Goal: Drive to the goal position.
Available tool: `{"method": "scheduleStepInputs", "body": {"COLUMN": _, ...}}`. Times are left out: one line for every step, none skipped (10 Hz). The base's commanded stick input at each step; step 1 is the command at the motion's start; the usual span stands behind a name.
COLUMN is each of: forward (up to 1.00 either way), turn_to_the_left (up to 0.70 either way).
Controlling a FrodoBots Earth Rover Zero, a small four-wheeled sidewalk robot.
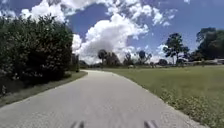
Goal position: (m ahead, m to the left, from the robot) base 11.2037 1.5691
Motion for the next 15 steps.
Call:
{"method": "scheduleStepInputs", "body": {"forward": 0.5, "turn_to_the_left": 0.0}}
{"method": "scheduleStepInputs", "body": {"forward": 0.5, "turn_to_the_left": 0.0}}
{"method": "scheduleStepInputs", "body": {"forward": 0.5, "turn_to_the_left": 0.0}}
{"method": "scheduleStepInputs", "body": {"forward": 0.5, "turn_to_the_left": 0.0}}
{"method": "scheduleStepInputs", "body": {"forward": 0.5, "turn_to_the_left": 0.0}}
{"method": "scheduleStepInputs", "body": {"forward": 0.5, "turn_to_the_left": 0.0}}
{"method": "scheduleStepInputs", "body": {"forward": 0.5, "turn_to_the_left": 0.0}}
{"method": "scheduleStepInputs", "body": {"forward": 0.5, "turn_to_the_left": 0.0}}
{"method": "scheduleStepInputs", "body": {"forward": 0.5, "turn_to_the_left": 0.25}}
{"method": "scheduleStepInputs", "body": {"forward": 0.5, "turn_to_the_left": 0.16}}
{"method": "scheduleStepInputs", "body": {"forward": 0.5, "turn_to_the_left": 0.03}}
{"method": "scheduleStepInputs", "body": {"forward": 0.5, "turn_to_the_left": 0.0}}
{"method": "scheduleStepInputs", "body": {"forward": 0.5, "turn_to_the_left": 0.0}}
{"method": "scheduleStepInputs", "body": {"forward": 0.5, "turn_to_the_left": 0.0}}
{"method": "scheduleStepInputs", "body": {"forward": 0.5, "turn_to_the_left": 0.0}}
